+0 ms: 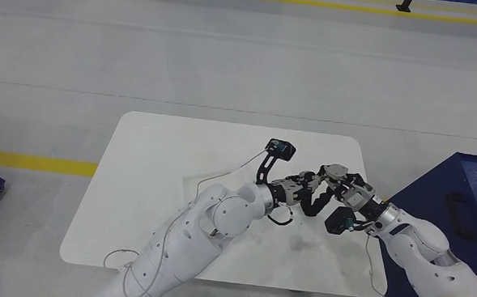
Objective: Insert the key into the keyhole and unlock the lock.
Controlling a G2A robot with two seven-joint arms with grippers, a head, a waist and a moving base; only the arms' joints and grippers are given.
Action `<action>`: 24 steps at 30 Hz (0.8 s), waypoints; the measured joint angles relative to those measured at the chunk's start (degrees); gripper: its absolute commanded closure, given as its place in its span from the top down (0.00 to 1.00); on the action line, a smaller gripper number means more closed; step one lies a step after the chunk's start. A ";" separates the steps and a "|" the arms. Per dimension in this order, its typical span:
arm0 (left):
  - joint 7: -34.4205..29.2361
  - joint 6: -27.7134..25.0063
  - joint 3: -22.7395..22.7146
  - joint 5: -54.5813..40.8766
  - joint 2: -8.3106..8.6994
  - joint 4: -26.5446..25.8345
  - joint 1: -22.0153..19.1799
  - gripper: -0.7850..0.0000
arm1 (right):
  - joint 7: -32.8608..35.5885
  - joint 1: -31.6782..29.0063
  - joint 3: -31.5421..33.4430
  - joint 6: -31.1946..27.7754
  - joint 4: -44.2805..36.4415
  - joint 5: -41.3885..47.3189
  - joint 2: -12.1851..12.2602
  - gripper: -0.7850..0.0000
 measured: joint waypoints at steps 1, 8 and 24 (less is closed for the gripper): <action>-0.01 -0.11 -0.05 -0.02 -0.06 0.03 -0.02 0.00 | -0.08 -0.06 0.10 0.00 0.00 -0.14 -0.06 0.00; -0.46 -1.14 -0.62 0.39 -0.26 -0.37 0.15 0.00 | -1.01 -0.42 0.94 -0.47 0.37 -1.03 -0.42 0.00; -1.85 -4.48 -0.50 6.11 -0.39 -0.60 1.04 0.00 | -6.37 0.37 3.42 -13.74 1.12 4.09 -0.88 0.00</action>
